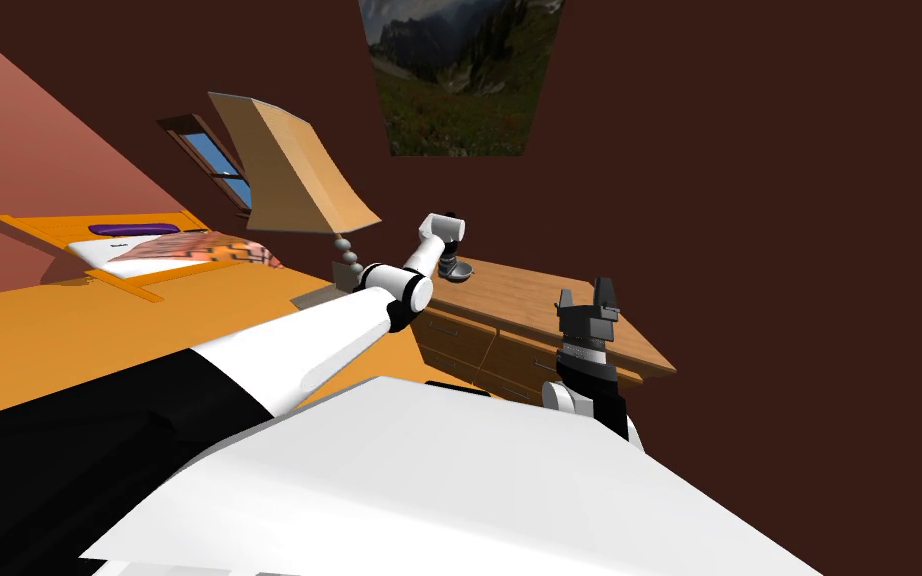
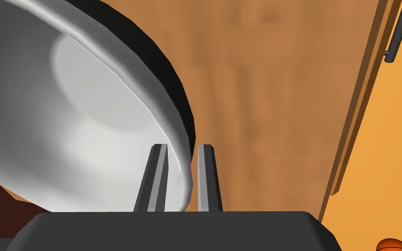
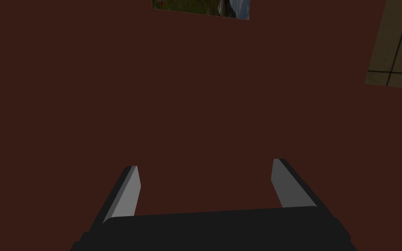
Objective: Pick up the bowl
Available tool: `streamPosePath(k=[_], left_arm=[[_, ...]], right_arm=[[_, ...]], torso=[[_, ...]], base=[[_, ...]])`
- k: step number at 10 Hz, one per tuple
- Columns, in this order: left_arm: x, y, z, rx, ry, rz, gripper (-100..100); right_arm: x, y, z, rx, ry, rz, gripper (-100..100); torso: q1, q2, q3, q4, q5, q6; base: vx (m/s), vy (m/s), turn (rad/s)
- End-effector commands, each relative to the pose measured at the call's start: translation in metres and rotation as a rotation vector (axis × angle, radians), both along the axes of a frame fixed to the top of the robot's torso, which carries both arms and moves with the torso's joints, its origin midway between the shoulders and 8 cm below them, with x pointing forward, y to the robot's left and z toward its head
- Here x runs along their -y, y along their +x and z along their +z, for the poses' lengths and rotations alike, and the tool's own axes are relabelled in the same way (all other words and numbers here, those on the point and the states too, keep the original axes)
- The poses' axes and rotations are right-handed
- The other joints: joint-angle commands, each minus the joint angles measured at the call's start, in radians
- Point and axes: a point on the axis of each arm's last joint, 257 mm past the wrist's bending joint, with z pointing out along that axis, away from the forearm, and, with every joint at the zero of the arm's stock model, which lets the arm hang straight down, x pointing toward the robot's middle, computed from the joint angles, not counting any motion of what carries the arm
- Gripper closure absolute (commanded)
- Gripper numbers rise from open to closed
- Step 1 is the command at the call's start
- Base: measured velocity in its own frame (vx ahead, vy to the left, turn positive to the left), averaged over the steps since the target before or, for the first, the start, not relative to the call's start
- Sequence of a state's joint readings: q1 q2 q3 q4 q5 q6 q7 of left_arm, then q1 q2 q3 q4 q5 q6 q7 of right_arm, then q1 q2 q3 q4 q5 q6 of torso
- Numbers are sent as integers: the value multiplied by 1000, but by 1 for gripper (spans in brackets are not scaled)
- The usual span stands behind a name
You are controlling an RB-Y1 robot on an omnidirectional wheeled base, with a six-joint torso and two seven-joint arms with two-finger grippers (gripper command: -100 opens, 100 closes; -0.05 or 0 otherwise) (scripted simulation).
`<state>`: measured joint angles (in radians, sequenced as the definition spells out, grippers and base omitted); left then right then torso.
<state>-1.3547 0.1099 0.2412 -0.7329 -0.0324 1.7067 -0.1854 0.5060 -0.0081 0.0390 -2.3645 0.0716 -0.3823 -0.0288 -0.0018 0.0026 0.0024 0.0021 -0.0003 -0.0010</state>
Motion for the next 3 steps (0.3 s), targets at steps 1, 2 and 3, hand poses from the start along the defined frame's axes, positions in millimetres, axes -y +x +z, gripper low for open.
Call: streamPosePath(k=[1, 2, 3], left_arm=[[-6, -1, 3, -2, -1, 3, 100], [-4, 0, 2, -1, -1, 2, 100], [-4, -1, 2, -2, 0, 1, 0]], right_arm=[[0, 0, 0, 0, 0, 0, 0], [0, 0, 0, 0, 0, 0, 0], [0, 0, 0, 0, 0, 0, 0]], torso=[[0, 0, 0, 0, 0, 0], [0, 0, 0, 0, 0, 0], [1, 0, 0, 0, 0, 0]], base=[[0, -35, 8], [0, -15, 6], [0, 0, 0]])
